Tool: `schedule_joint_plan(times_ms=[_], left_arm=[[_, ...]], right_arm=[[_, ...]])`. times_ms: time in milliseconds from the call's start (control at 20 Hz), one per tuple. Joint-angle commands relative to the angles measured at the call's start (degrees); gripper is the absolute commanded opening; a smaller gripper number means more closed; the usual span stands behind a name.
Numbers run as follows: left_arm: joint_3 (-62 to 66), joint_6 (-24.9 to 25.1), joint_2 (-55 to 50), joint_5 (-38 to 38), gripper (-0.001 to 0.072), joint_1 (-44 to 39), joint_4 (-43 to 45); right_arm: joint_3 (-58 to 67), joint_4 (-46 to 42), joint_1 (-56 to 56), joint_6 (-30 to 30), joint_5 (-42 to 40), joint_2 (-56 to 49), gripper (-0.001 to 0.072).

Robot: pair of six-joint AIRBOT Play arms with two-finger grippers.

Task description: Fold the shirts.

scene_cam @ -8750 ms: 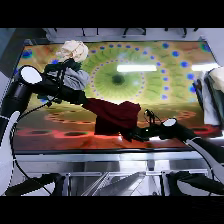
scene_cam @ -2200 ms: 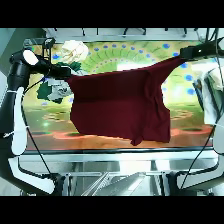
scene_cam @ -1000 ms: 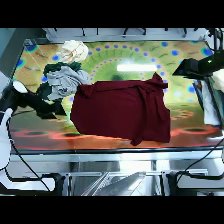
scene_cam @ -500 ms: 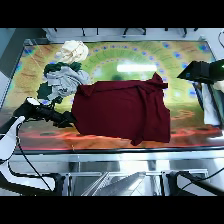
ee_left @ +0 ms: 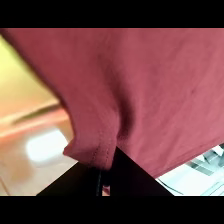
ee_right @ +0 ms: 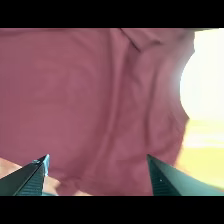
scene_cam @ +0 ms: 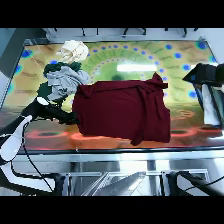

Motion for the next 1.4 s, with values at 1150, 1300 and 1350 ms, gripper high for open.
schedule_joint_plan(times_ms=[1150, 1300, 1350], left_arm=[[0.1, -8.8, 19.2, -4.5, 0.0016, -3.6, -0.2], [0.2, -9.1, 19.3, -5.0, 0.0016, -3.6, -0.7], [0.6, -9.6, 19.3, -5.9, 0.0016, -3.6, -0.7]], right_arm=[[-68.3, 23.6, -20.6, -22.6, -30.9, -3.1, 0.0536], [-68.3, 24.9, -19.6, -23.5, -31.6, -3.2, 0.0102], [-68.1, 24.9, -19.7, -23.4, -31.1, -3.0, 0.0027]])
